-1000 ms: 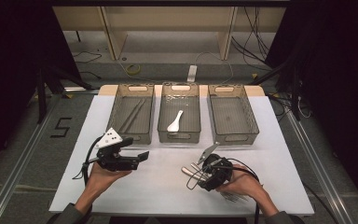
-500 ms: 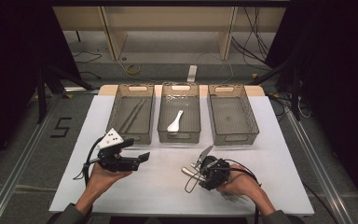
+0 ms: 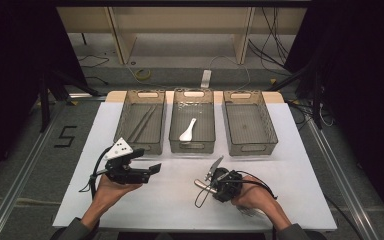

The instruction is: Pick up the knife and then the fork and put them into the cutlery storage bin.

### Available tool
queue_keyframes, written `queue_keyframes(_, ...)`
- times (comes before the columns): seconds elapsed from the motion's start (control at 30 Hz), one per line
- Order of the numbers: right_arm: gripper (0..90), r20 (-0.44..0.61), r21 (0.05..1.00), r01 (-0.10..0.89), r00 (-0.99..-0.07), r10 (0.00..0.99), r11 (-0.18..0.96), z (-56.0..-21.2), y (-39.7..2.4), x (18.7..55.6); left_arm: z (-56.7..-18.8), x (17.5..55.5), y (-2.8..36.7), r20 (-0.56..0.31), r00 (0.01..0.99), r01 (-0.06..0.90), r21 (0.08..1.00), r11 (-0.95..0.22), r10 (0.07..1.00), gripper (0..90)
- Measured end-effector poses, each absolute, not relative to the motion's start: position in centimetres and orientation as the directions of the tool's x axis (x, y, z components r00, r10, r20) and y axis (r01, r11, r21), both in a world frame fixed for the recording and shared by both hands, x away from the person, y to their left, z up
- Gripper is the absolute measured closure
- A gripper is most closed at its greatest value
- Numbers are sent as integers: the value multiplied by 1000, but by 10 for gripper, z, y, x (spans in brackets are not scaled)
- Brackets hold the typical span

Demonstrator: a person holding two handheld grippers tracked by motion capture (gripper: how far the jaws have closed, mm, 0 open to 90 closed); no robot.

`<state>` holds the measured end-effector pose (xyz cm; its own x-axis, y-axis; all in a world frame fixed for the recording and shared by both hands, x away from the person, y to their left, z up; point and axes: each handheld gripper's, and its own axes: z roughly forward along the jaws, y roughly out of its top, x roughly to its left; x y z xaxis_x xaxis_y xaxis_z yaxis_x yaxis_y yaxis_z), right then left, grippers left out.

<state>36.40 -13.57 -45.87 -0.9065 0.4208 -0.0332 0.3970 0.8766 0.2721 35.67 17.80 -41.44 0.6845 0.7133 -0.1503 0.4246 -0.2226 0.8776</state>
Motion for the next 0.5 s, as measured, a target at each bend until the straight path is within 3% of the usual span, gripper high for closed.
queue_keyframes(0.5, 790, -16, 230, 396, -912, 410, 889, -458, -131, 369, -415, 357, 177, -142, 689, 420, 878, -231, 711, 159)
